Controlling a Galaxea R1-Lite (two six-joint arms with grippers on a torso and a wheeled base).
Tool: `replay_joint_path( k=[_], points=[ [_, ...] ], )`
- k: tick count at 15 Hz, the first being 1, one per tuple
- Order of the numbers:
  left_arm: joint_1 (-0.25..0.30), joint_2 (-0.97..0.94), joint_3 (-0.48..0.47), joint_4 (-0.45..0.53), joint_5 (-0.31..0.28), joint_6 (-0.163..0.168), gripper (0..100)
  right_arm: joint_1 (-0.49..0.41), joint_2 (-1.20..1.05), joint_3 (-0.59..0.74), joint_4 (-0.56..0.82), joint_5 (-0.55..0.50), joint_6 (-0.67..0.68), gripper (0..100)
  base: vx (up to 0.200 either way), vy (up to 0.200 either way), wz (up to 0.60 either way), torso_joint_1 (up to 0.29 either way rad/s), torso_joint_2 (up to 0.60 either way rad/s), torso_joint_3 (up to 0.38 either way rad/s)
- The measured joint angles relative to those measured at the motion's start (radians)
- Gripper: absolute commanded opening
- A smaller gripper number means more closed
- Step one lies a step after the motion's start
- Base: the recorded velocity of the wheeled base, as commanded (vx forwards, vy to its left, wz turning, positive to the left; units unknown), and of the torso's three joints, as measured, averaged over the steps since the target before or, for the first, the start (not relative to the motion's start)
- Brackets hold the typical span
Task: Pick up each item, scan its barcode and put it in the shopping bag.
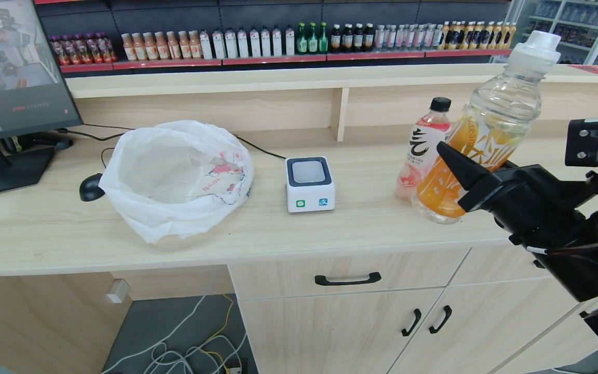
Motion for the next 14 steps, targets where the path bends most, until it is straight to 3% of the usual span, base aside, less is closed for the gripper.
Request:
replay_joint_path(
  k=[5, 9, 14],
  points=[
    [0.0, 0.0, 0.0, 0.0, 0.0, -0.002, 100, -0.025, -0.004, -0.007, -0.001, -0.001, -0.011, 0, 0.0, 0.0, 0.0, 0.0, 0.0, 0.0],
    [0.002, 0.0, 0.0, -0.002, 0.0, -0.027, 100, -0.031, -0.001, -0.014, -0.005, -0.001, -0.001, 0, 0.0, 0.2, 0.0, 0.001, 0.0, 0.001],
    [0.001, 0.0, 0.001, -0.002, 0.0, -0.032, 100, -0.03, 0.019, -0.024, -0.001, -0.001, -0.001, 0, 0.0, 0.2, 0.0, 0.01, 0.0, 0.0]
  ],
)
